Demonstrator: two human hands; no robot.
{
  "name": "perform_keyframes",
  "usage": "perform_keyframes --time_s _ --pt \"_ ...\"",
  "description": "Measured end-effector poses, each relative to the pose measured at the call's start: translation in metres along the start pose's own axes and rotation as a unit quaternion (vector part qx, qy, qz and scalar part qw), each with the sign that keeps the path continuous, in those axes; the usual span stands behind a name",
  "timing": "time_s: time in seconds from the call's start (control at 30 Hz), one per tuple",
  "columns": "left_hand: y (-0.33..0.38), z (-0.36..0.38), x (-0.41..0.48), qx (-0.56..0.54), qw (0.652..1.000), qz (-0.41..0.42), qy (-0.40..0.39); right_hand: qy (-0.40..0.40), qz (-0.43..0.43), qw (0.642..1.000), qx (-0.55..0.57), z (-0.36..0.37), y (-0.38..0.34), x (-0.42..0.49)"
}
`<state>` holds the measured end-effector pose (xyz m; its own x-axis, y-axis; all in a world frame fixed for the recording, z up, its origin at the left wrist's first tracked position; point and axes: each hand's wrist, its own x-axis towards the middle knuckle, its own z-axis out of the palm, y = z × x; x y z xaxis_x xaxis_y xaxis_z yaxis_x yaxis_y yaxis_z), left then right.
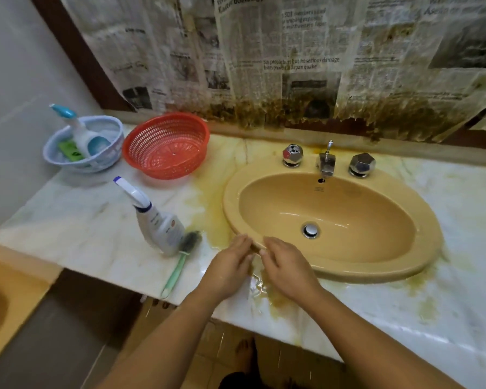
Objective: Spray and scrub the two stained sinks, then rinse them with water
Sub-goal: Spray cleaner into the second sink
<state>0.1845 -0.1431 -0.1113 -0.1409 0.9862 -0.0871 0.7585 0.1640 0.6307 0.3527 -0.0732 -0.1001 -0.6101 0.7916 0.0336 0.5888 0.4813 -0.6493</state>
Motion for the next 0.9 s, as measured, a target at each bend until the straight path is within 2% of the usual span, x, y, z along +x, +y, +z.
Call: perform_keyframes --time_s 0.1,0.2,0.37,0.57,0.7,0.8,0.9 --pt "0.001 -0.012 -0.027 -0.017 0.997 -0.045 0.052 -0.018 -0.032 0.998 0.051 0.003 -0.025 0.0" --pt "-0.004 -0.028 -0.051 -0.027 0.99 -0.071 0.118 -0.061 -0.036 0.996 0.057 0.014 -0.05 0.006" --pt "-0.026 -0.058 -0.081 -0.034 0.971 -0.103 0.213 -0.08 -0.053 0.993 0.075 0.041 -0.088 0.016" --pt "-0.07 -0.089 -0.094 -0.076 0.947 -0.119 0.288 -0.064 0.049 0.986 0.143 0.08 -0.117 0.034" --pt "-0.102 -0.11 -0.089 -0.134 0.942 -0.145 0.271 -0.056 0.135 0.977 0.154 0.103 -0.133 0.044" --pt "-0.127 -0.121 -0.076 -0.161 0.953 -0.143 0.214 -0.031 0.168 0.97 0.172 0.12 -0.147 0.049" --pt "-0.144 -0.13 -0.058 -0.189 0.965 -0.1 0.151 0.006 0.191 0.965 0.177 0.133 -0.159 0.056"
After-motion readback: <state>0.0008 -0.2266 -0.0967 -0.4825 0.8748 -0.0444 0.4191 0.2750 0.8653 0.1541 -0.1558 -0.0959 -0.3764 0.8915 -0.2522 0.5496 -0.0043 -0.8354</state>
